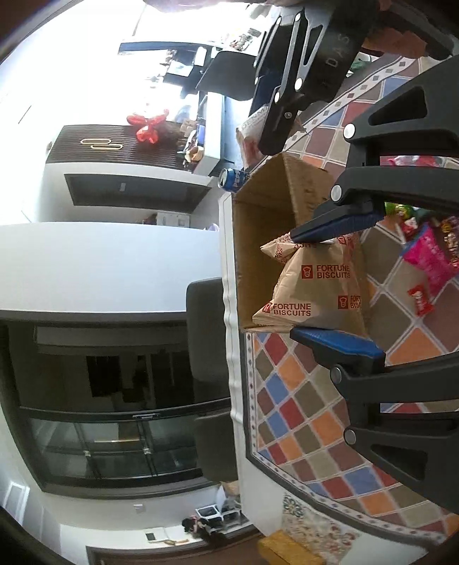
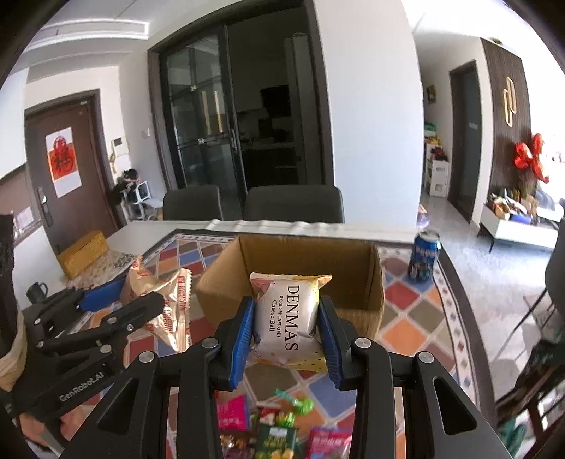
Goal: Organize snacks
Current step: 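Lift both bags over the cardboard box and open both tools to drop them, then move both tools back down toward the remaining snacks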
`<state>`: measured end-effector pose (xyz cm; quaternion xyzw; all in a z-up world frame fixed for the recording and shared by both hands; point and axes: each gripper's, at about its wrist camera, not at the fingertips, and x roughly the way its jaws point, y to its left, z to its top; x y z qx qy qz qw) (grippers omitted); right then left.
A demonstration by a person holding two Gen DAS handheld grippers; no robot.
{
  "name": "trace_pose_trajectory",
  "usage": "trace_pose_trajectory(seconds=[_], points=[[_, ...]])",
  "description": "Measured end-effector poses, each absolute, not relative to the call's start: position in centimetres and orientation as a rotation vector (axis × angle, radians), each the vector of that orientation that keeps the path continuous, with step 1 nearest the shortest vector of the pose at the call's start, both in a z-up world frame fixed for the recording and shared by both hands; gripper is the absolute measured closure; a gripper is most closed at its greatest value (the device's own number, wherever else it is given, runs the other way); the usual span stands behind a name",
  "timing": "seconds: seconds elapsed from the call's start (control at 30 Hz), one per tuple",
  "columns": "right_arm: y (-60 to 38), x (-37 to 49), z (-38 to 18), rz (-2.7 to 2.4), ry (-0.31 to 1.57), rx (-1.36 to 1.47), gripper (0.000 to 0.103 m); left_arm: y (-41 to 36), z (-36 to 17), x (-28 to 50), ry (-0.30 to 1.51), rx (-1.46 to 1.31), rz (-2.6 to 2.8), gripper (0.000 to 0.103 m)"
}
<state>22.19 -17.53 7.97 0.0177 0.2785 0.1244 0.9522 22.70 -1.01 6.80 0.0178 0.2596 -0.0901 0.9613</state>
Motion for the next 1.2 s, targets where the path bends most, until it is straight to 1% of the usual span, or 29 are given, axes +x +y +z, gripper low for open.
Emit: trace_pose_trajectory(seconds=[0.3,0.53,0.73,0.8,0.87,0.9,0.93,0.97,1.0,1.03,1.2], points=[[-18.0,27.4,9.6,0.233,0.616,-0.022,0.066,-2.1,8.0,28.3,0.576,0.086,-0.198,0.056],[-18.4,31.7,9.3,0.220,0.677,-0.021,0.066,-1.9,6.8,33.5,0.676,0.062,-0.198,0.056],[-18.2,34.1,8.2,0.201,0.713,-0.019,0.066,-2.3,5.6,35.6,0.735,0.046,-0.195,0.055],[-18.2,34.8,7.5,0.206,0.732,-0.007,0.066,-2.5,5.3,36.0,0.741,0.049,-0.189,0.052],[-18.3,35.4,6.9,0.215,0.751,0.006,0.066,-2.6,5.2,36.2,0.739,0.048,-0.179,0.041],[-18.3,35.5,6.7,0.216,0.752,0.003,0.065,-2.6,5.2,36.0,0.731,0.047,-0.177,0.038],[-18.1,35.6,6.5,0.212,0.751,-0.009,0.062,-2.6,5.3,35.9,0.723,0.052,-0.172,0.033],[-18.1,35.5,6.2,0.181,0.751,-0.032,0.052,-2.6,5.4,35.6,0.715,0.059,-0.163,0.032],[-18.1,35.3,6.2,0.159,0.748,-0.045,0.045,-2.6,5.5,35.2,0.705,0.076,-0.144,0.032],[-18.1,35.0,6.2,0.146,0.740,-0.053,0.042,-2.6,5.6,34.9,0.699,0.083,-0.135,0.032],[-18.6,33.0,6.5,0.166,0.735,-0.028,0.042,-2.4,6.2,32.5,0.669,0.096,-0.139,0.028]])
